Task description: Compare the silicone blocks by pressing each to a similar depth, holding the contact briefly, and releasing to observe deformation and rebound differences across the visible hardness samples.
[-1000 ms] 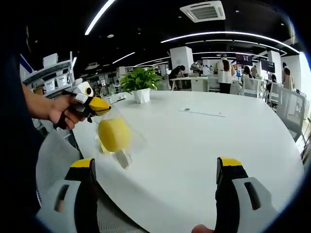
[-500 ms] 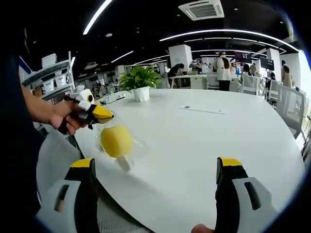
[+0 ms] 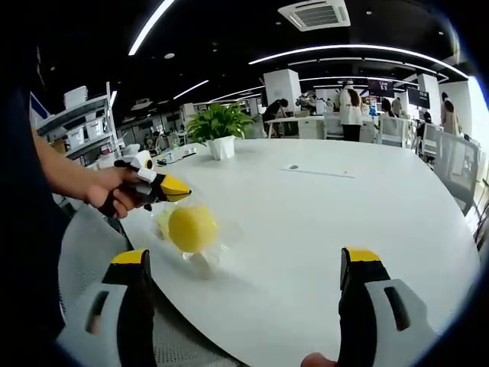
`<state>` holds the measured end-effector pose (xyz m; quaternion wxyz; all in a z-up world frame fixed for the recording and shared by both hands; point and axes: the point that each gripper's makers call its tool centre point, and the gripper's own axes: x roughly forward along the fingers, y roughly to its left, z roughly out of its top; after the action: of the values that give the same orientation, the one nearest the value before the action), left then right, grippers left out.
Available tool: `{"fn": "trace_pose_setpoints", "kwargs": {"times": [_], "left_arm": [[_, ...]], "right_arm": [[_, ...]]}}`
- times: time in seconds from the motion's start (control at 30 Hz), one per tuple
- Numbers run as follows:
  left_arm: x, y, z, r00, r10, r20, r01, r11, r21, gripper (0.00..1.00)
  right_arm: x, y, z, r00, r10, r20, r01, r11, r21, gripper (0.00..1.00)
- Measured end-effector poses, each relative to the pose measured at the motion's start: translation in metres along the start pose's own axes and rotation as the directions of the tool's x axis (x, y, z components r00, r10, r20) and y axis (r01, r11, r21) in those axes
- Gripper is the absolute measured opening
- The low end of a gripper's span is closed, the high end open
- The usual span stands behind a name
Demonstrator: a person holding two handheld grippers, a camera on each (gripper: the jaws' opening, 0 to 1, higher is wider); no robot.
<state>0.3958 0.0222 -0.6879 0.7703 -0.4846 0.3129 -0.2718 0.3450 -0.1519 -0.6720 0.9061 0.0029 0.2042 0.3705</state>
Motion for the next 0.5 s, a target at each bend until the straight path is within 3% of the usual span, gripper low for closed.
{"fn": "trace_pose_setpoints", "kwargs": {"times": [0.23,0.4,0.5], "left_arm": [[0.002,0.025,0.011,0.996,0.086,0.037,-0.085,0.996,-0.029,0.0],[0.003,0.038,0.012,0.989,0.142,0.032,-0.142,0.99,0.01,0.0],[0.003,0.058,0.01,0.969,0.246,0.015,-0.246,0.969,-0.004,0.0]], "right_arm": [[0.002,0.002,-0.001,1.0,0.008,-0.007,-0.008,1.0,-0.002,0.97],[0.003,0.003,-0.004,1.0,0.013,-0.015,-0.013,1.0,-0.004,0.97],[0.004,0.001,-0.004,1.0,0.012,-0.011,-0.012,1.0,0.005,0.97]]}}
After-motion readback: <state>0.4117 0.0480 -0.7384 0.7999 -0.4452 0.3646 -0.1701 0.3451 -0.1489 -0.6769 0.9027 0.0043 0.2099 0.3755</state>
